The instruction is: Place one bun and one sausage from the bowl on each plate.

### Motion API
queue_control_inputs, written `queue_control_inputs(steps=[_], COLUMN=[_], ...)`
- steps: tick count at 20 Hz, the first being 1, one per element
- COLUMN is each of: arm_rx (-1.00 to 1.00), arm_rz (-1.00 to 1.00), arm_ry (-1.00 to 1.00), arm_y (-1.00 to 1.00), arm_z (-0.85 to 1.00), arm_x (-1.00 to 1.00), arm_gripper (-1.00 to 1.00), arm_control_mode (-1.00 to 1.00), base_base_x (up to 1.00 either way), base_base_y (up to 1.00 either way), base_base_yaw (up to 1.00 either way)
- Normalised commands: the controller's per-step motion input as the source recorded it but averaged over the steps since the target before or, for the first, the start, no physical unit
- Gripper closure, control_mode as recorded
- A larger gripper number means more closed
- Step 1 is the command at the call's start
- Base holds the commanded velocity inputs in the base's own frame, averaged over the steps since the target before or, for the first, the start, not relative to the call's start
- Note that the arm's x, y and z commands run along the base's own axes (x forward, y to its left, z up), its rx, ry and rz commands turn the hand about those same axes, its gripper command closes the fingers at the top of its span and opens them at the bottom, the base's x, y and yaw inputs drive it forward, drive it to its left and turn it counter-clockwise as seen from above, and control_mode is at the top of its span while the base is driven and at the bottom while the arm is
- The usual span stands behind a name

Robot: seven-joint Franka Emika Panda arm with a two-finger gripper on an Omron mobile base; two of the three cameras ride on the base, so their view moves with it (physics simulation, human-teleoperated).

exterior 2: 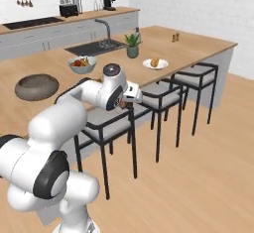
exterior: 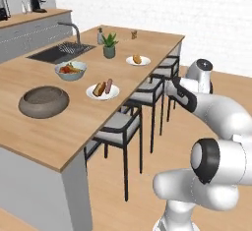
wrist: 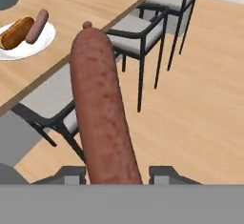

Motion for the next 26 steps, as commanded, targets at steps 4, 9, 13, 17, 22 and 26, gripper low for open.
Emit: queue_control_inputs(steps=[4, 9, 13, 17, 22, 26], arm_rx=[0.0, 0.0, 0.0, 0.0, 0.0, 0.0], arm_rz=[0.0, 0.0, 0.0, 0.0, 0.0, 0.0], arm_ry=[0.0, 0.0, 0.0, 0.0, 0.0, 0.0], arm_y=[0.0, 0.0, 0.0, 0.0, 0.0, 0.0], arm_z=[0.0, 0.0, 0.0, 0.0, 0.0, 0.0], arm_x=[0.0, 0.0, 0.0, 0.0, 0.0, 0.0], arm_gripper=[1.0, 1.0, 1.0, 1.0, 1.0, 1.0], arm_control_mode=[1.0, 1.0, 1.0, 1.0, 1.0, 1.0], base_base_x=[0.12, 0.73, 1.0, 1.0, 1.0, 0.92], base_base_y=[-1.0, -1.0, -0.84, -0.73, -0.79, -0.57], base_base_yaw=[-0.17, -0.09, 0.23, 0.32, 0.37, 0.51])
